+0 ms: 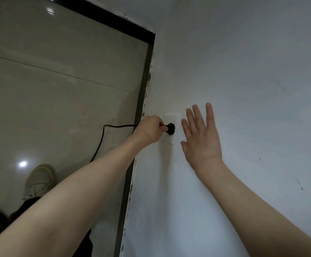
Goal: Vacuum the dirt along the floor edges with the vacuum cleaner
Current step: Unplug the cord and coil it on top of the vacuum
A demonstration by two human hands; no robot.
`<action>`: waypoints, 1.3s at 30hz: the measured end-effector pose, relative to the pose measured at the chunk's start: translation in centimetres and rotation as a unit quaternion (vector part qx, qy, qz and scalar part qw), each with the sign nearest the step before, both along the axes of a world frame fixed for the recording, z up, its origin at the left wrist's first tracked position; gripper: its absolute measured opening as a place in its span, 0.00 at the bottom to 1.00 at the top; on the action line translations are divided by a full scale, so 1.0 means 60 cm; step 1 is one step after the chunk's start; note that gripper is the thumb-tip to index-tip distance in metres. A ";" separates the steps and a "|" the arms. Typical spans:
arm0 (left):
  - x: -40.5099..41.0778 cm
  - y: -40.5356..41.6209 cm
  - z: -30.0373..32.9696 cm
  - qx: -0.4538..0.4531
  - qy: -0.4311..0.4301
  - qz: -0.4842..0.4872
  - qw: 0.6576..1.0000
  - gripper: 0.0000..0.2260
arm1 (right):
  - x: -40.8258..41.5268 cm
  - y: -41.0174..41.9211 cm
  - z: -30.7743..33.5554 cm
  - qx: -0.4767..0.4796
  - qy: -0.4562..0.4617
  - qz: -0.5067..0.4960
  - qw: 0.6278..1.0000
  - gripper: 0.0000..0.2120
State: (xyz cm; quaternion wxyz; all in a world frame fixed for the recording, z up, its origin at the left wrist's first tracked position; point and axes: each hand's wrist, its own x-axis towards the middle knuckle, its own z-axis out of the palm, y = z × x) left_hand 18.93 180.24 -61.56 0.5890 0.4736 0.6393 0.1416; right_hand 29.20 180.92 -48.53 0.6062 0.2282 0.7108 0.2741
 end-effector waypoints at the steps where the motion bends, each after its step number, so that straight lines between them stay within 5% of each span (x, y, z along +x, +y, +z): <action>1: 0.000 0.000 0.001 -0.005 -0.002 0.004 1.000 0.12 | -0.001 0.000 0.001 0.001 -0.001 -0.002 1.000 0.32; 14: -0.005 0.009 0.016 -0.026 0.002 -0.017 1.000 0.13 | -0.001 -0.001 0.005 -0.002 -0.004 -0.008 1.000 0.31; 17: -0.081 -0.023 0.005 -0.048 0.058 -0.011 0.997 0.13 | 0.002 0.000 0.001 0.004 -0.005 -0.005 1.000 0.31; 20: -0.210 -0.114 -0.014 -0.064 0.101 0.048 0.992 0.10 | 0.000 -0.002 -0.004 0.009 0.001 -0.032 0.999 0.31; 24: -0.270 -0.188 0.016 -0.060 -0.001 0.225 0.972 0.06 | -0.023 -0.039 -0.014 -0.032 0.054 -0.098 0.993 0.31; 29: -0.299 -0.223 0.064 -0.016 -0.064 0.369 0.927 0.05 | -0.100 -0.111 -0.026 -0.140 0.148 -0.217 0.955 0.29; 39: -0.424 -0.417 0.138 0.021 0.049 0.418 0.907 0.08 | -0.256 -0.270 -0.073 -0.254 0.313 -0.305 0.863 0.22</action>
